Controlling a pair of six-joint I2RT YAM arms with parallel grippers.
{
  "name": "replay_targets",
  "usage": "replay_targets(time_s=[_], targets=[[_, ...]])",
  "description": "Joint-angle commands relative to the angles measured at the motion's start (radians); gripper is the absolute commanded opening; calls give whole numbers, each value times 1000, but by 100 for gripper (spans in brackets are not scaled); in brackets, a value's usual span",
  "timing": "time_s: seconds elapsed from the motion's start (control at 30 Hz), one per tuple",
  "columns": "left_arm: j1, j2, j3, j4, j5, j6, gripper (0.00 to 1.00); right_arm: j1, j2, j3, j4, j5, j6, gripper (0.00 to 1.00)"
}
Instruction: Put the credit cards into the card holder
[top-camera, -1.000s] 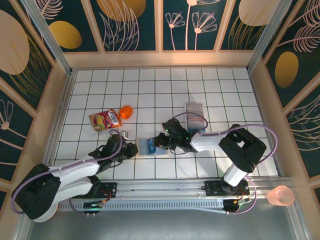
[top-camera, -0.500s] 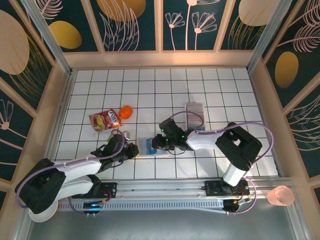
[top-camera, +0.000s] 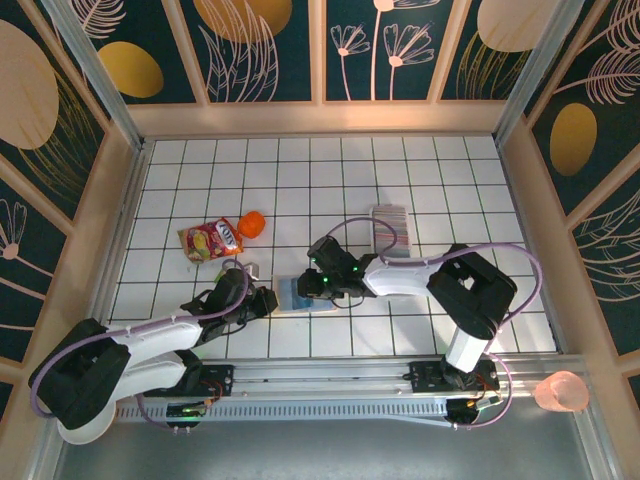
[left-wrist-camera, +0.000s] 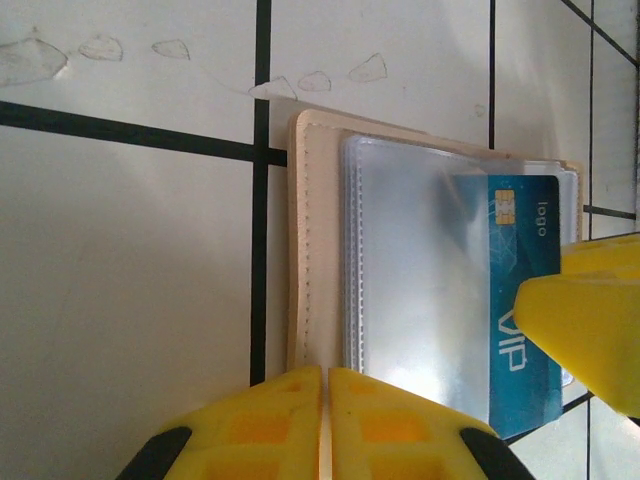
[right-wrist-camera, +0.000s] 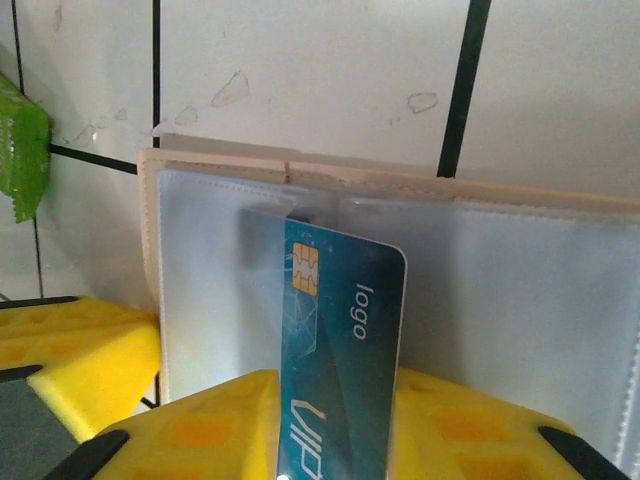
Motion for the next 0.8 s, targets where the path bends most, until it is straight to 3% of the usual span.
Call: replay_targets(time_s=[0.0,0.17,0.43,0.77], targets=[[-4,-13,-14,17,11,-1,10,7,-13,26,-93,76,-41,33],[-5,-13,-15,19,15,0,10,7,-7,31,-104,65,-49,36],[-3,-17,-14,18,15,1,10,19,22,57,-107,61,-49,28],[-4,-22,-25,25,17,-3,9,46,55,113,-114,50,-51,27]])
